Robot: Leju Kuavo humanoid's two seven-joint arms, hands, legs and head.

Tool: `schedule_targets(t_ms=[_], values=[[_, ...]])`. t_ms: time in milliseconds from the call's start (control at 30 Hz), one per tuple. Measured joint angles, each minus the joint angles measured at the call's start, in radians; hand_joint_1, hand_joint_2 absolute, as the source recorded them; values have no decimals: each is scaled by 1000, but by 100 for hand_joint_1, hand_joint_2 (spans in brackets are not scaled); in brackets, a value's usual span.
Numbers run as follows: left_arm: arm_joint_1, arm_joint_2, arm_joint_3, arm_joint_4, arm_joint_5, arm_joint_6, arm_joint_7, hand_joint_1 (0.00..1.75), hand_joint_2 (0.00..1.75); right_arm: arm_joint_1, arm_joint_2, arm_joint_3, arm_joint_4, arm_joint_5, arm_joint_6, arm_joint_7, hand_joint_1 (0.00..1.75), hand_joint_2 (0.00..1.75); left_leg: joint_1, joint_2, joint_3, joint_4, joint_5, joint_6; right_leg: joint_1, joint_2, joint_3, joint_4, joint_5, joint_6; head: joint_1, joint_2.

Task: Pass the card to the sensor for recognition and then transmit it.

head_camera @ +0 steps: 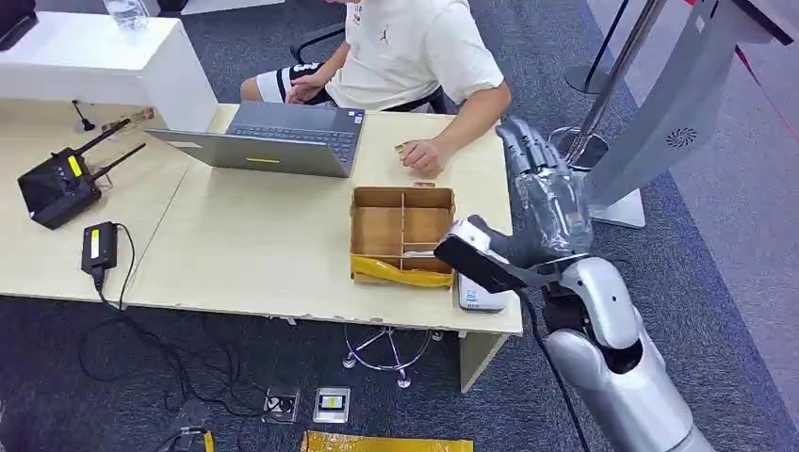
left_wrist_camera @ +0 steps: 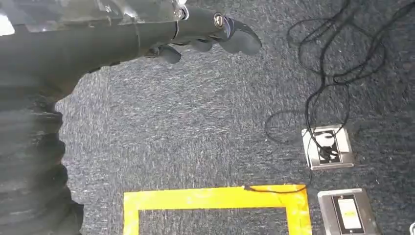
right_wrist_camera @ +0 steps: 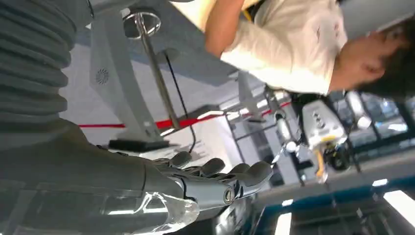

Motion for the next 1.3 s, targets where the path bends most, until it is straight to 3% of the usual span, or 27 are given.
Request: schedule_targets(t_ms=[233,400,800,1300], values=[[0,-1,-3,5,19,17,6,0,175,-50,56,129,159,41,-11,2,0,175,0,0,-1,0,0,0,0,0,-2,0,0,0,0,0],[0,-2,-5,8,10,16,17,0,175,-66,81,171,266,45,-43,26,0,175,0,0,-1,0,0,0,0,1,-2,0,0,0,1,0],[-17,-11,-43,8,-36,-8,68,0,175,-36,90,219,395,77,-23,82,0,175,0,2,-1,0,-1,-1,0,2,-3,0,0,0,0,0],[-36,-18,-76,1,-52,-56,97,0,175,20,103,228,461,80,-53,73,0,175,0,6,-1,0,-1,-1,0,7,-4,0,0,0,0,0]])
